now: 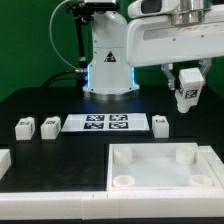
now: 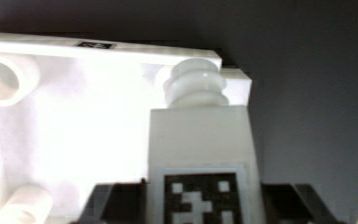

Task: Assemble one leg

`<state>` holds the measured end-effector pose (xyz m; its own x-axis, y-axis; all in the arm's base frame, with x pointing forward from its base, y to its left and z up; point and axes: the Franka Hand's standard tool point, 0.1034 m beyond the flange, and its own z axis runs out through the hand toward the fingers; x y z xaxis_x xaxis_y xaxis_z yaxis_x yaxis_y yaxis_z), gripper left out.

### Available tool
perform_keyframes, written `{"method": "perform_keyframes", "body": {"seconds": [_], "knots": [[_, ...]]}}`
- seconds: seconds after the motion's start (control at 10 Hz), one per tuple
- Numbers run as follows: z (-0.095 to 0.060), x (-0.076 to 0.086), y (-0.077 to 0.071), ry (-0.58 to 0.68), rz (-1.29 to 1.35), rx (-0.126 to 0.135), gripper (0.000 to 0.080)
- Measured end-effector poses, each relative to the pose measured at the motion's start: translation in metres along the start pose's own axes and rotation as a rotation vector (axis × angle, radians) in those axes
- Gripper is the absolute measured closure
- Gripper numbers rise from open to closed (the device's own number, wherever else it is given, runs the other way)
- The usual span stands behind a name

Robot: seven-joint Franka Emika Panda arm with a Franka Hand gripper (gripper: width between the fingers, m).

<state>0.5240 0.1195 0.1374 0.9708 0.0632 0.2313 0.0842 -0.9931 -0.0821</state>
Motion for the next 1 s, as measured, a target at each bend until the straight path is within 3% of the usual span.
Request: {"method": "perform_keyframes", "body": {"seconds": [0.1, 0.2, 0.4, 0.5, 0.6, 0.7, 1.0], "knots": [[0.02, -0.011, -0.003, 0.094, -0.017, 0.011, 0.0511], [0.036, -0.001, 0.003, 0.138, -0.055, 0.01, 0.0511], [0.019, 0.061, 0.004, 0.294, -0.071, 0.012, 0.0511], [0.019, 0.076, 0.009, 0.417, -0.09, 0.005, 0.0511], [0.031, 0.07, 0.011, 0.439, -0.089, 0.003, 0.0511], [0.039, 0.064, 0.011, 0.378, -0.089, 0.004, 0.0511], [0.037, 0.065, 0.011, 0.383, -0.091, 0.003, 0.0511]]}}
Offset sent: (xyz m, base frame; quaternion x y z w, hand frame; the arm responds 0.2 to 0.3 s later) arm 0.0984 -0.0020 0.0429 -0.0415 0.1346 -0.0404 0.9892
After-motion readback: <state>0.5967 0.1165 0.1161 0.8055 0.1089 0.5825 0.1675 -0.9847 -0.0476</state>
